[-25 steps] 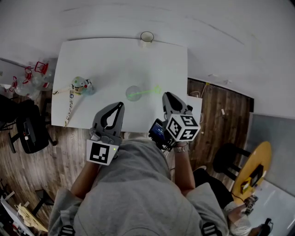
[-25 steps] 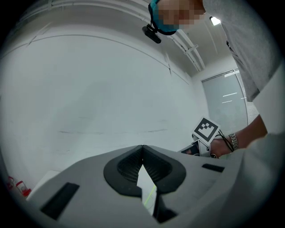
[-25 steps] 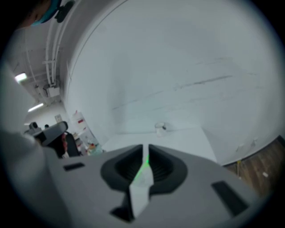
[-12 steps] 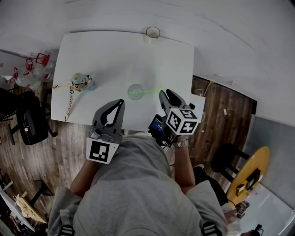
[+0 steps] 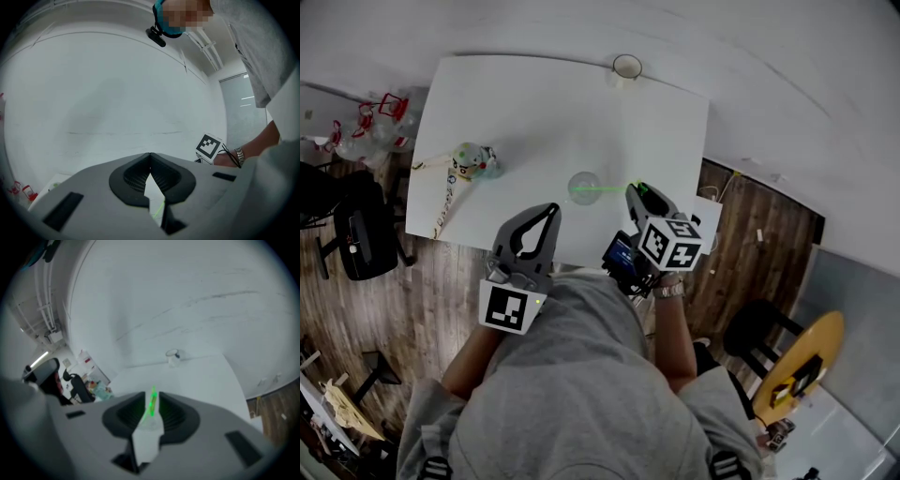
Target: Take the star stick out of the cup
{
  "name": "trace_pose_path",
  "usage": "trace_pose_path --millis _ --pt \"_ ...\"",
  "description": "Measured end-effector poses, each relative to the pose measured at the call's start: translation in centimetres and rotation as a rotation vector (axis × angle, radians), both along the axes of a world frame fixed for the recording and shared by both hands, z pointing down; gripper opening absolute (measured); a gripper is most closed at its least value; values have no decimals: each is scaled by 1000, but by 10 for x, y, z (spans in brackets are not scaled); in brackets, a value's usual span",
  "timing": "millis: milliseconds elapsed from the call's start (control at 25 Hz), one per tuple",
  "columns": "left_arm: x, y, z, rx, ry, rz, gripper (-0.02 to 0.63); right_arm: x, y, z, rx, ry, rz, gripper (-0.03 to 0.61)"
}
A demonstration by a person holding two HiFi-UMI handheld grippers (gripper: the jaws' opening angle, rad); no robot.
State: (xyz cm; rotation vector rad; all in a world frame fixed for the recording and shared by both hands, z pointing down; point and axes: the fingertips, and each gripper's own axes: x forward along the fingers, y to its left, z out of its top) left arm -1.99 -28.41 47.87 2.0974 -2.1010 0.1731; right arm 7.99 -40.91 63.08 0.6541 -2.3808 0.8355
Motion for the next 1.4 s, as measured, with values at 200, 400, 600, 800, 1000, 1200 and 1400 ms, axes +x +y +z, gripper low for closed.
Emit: trace_pose_path --millis 200,400,600,800,1000,1200,1400 --pt "-4 5 2 2 15 -22 32 -2 0 3 6 16 20 74" --pt "-5 11 2 -3 5 -24 32 0 1 2 0 5 37 64" --pt "-5 17 2 2 6 -28 32 -2 5 -5 14 -11 39 55" --pt "-5 22 2 10 6 -35 32 -5 10 -9 30 -16 28 49" --pt "-6 32 0 15 9 -41 32 -5 16 -15 45 -17 22 48" --pt "-8 42 0 26 18 -45 32 -6 22 -23 73 -18 25 46" --pt "-10 56 -2 40 16 -32 32 -6 33 -33 113 -14 28 46"
